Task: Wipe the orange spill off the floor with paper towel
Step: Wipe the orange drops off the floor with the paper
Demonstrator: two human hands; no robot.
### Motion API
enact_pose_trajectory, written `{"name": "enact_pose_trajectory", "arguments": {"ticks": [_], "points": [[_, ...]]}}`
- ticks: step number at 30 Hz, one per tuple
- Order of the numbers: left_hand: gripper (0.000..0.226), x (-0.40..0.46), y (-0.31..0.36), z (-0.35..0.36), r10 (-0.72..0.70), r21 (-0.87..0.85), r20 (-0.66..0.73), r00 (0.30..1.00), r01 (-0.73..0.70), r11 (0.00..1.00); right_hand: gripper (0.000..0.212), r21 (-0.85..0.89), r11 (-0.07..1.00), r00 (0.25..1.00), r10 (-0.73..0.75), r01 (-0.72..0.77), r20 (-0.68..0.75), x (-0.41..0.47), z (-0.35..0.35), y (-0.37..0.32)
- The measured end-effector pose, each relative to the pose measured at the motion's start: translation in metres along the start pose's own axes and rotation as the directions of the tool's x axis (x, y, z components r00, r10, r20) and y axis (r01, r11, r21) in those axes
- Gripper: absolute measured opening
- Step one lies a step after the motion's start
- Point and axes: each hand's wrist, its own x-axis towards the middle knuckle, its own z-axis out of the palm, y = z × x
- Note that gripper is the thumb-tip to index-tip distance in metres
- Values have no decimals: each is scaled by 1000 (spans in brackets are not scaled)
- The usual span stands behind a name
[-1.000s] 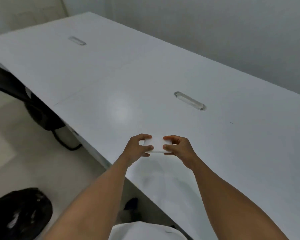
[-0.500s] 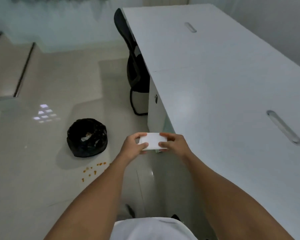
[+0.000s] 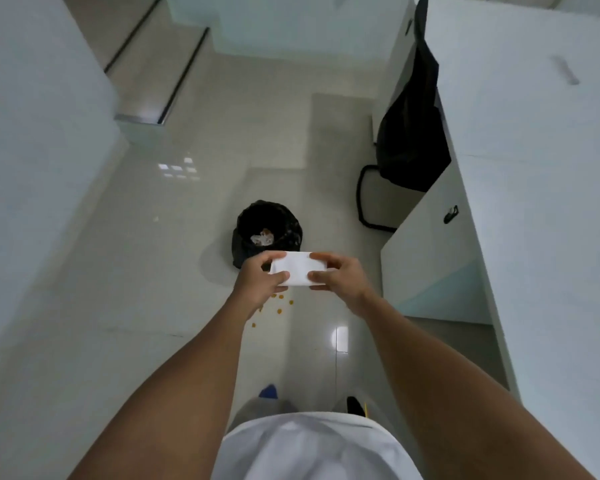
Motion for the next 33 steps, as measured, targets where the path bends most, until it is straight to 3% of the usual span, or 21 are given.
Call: {"name": "enact_pose_trajectory", "arguments": {"ticks": [11, 16, 23, 26, 33], "points": [[45, 24, -36, -66, -43, 49, -135, 990, 50, 998, 42, -126, 991, 998, 53, -48, 41, 52, 69, 17], [46, 64, -96, -66, -76, 82, -193, 978, 93, 992, 39, -157, 985, 996, 75, -67, 47, 101, 80, 67], [43, 180, -255, -55, -82, 103, -226, 971, 107, 989, 34, -231, 972, 999, 49, -46, 10, 225, 96, 218], [45, 240, -338, -45, -76, 115, -219, 973, 103, 988, 37, -327, 945, 998, 9, 11, 59, 290, 93, 298], [45, 358, -478, 0, 30, 167, -224, 974, 8, 986, 39, -448, 887, 992, -68, 108, 103, 419, 58, 447]]}}
